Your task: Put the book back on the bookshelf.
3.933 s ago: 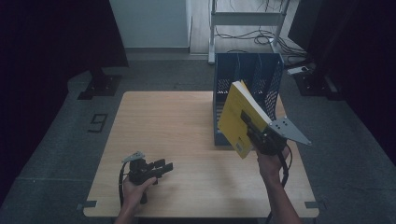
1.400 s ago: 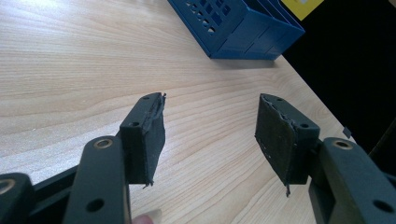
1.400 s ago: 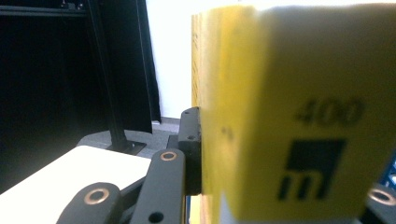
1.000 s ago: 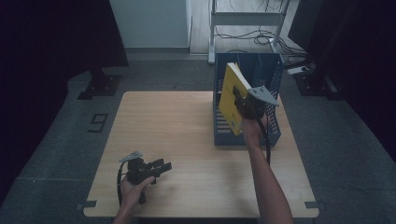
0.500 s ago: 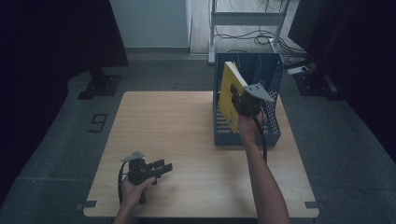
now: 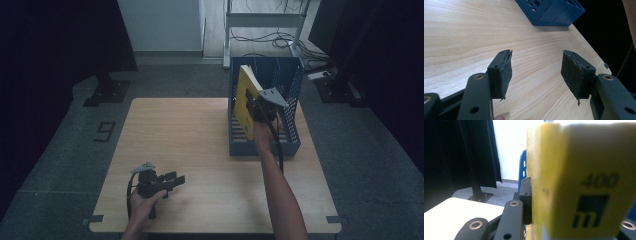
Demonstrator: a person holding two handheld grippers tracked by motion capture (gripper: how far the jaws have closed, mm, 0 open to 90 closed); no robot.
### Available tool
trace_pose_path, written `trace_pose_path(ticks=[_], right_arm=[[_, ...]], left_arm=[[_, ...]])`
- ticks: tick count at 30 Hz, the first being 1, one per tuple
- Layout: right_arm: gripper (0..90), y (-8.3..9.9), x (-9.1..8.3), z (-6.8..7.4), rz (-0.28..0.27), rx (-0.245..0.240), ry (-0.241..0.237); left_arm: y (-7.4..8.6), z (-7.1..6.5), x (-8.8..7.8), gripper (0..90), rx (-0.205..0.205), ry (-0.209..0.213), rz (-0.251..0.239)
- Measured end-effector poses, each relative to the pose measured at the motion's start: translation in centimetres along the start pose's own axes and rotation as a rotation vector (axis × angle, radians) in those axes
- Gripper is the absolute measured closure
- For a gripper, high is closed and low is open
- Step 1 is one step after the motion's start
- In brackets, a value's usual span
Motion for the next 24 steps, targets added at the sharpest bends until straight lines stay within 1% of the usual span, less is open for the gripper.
trace_pose_path(ticks=[7, 16, 24], right_arm=[[74.6, 0.0, 0.6, -0.2, 0.002, 0.000, 0.013], [74.6, 0.2, 1.6, 0.0, 0.003, -0.001, 0.014], [74.6, 1.0, 2.6, -0.2, 0.019, 0.009, 0.030]], left_arm=[[0.0, 0.0, 0.0, 41.4, -0.001, 0.000, 0.003], [0.2, 0.1, 0.2, 41.4, -0.001, -0.002, 0.008], [0.2, 0.2, 0.2, 41.4, -0.003, -0.005, 0.008]])
Point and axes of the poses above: each handheld gripper's, and its own axes: x roughly forward along the jaws, y roughly out of its underside, z roughly to its left, the point moved 10 cm from there along x, roughly forward along the jaws, and after that the axes turned 3 degrees about y, right-handed, at the moved point
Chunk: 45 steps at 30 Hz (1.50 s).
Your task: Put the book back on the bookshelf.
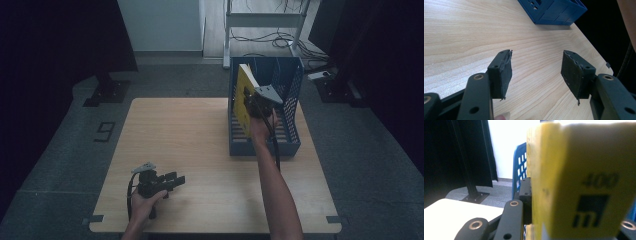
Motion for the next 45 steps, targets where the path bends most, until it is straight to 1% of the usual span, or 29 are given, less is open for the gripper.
trace_pose_path(ticks=[12, 26, 31, 39, 45], right_arm=[[74.6, 0.9, 1.1, -0.1, 0.016, 0.005, 0.002], [74.5, 2.3, 2.6, 0.0, 0.041, 0.019, 0.003], [74.5, 3.1, 3.2, 0.2, 0.059, 0.014, 0.003], [74.5, 3.8, 3.9, 0.6, 0.066, 0.009, 0.003], [74.5, 4.5, 4.4, 0.8, 0.082, 0.007, 0.010]], left_arm=[[0.1, 0.1, 0.1, 41.5, 0.004, -0.002, 0.005], [0.2, 0.3, 0.2, 41.6, -0.001, -0.005, 0.009], [0.2, 0.2, 0.2, 41.6, 0.000, -0.004, 0.012], [0.2, 0.3, 0.2, 41.6, -0.001, -0.005, 0.011], [0.2, 0.3, 0.1, 41.6, -0.003, -0.005, 0.009]])
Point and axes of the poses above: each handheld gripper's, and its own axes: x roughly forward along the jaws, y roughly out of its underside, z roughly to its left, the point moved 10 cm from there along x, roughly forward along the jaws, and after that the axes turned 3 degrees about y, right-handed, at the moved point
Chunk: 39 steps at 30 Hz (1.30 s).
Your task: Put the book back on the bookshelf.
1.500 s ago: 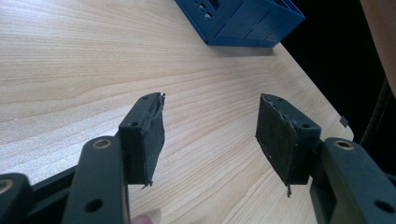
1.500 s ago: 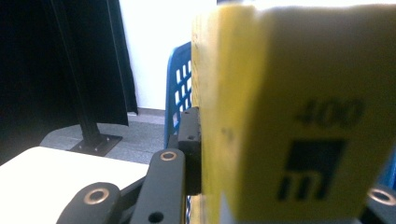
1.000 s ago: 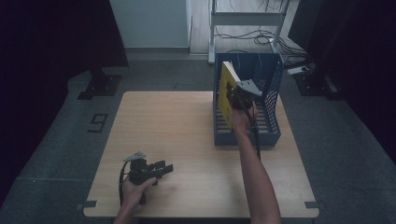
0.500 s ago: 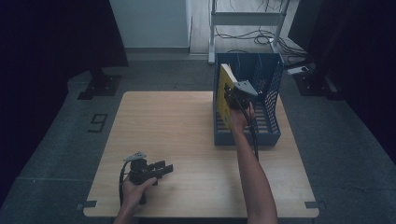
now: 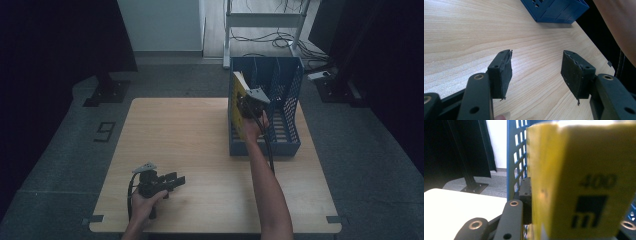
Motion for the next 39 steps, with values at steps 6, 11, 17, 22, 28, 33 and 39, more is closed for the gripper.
trace_pose_path(ticks=[6, 11, 17, 22, 28, 33, 39], right_arm=[[74.5, 0.6, 0.4, 0.1, 0.008, 0.000, 0.005], [74.3, 1.4, 0.2, 0.1, 0.016, -0.007, 0.003], [73.4, 1.7, -0.4, 0.1, 0.051, -0.023, -0.013], [72.9, 2.0, -0.9, 0.1, 0.068, -0.031, -0.025], [71.9, 2.0, -1.1, 0.1, 0.083, -0.033, -0.037], [70.2, 1.6, -1.4, 0.1, 0.087, -0.017, -0.058], [67.9, 0.3, -2.0, 0.0, 0.043, 0.013, -0.081]], left_arm=[[0.0, 0.1, 0.0, 41.7, -0.001, -0.001, 0.001], [0.0, 0.1, 0.0, 41.6, -0.002, -0.001, 0.001], [0.1, 0.0, 0.1, 41.7, 0.001, -0.001, 0.004], [0.1, -0.3, 0.2, 41.6, 0.007, 0.002, 0.006], [0.0, -0.3, 0.0, 41.6, 0.006, 0.003, 0.001], [0.0, -0.3, 0.0, 41.5, 0.006, 0.004, 0.002], [0.0, -0.3, 0.1, 41.5, 0.008, 0.003, 0.004]])
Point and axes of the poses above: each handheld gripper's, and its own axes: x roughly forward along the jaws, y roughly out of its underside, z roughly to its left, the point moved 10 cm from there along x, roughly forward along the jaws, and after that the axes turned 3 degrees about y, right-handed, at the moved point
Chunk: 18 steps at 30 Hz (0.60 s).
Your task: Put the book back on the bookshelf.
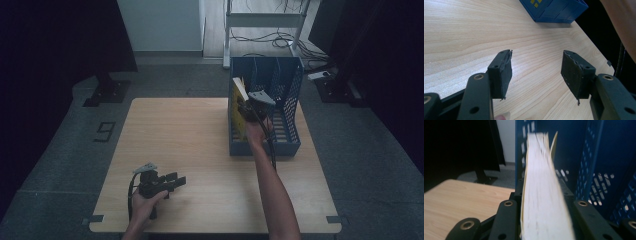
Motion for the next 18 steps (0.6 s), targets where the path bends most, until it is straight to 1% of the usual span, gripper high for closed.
trace_pose_path(ticks=[1, 3, 5, 9, 13, 18], right_arm=[[67.8, -0.14, -0.05, -0.01, -0.004, 0.003, -0.005], [67.3, -0.20, -0.01, -0.06, 0.015, 0.003, -0.013], [67.1, -0.43, -0.01, -0.08, 0.013, 0.005, -0.017], [67.4, -0.77, 0.14, 0.00, 0.015, -0.011, -0.015], [70.1, -0.79, 0.38, -0.09, 0.021, -0.027, 0.001], [73.9, -0.70, 0.38, -0.31, 0.029, -0.033, 0.031]], left_arm=[[0.04, -0.06, 0.05, 41.5, 0.000, 0.000, 0.003], [0.12, -0.16, 0.15, 41.5, 0.003, 0.002, 0.007], [0.14, -0.18, 0.19, 41.5, 0.002, 0.002, 0.007], [0.06, -0.13, 0.07, 41.5, 0.002, 0.002, 0.004], [-0.01, -0.06, -0.02, 41.4, -0.001, 0.000, 0.000], [0.07, -0.24, 0.08, 41.5, 0.001, 0.003, 0.003]])
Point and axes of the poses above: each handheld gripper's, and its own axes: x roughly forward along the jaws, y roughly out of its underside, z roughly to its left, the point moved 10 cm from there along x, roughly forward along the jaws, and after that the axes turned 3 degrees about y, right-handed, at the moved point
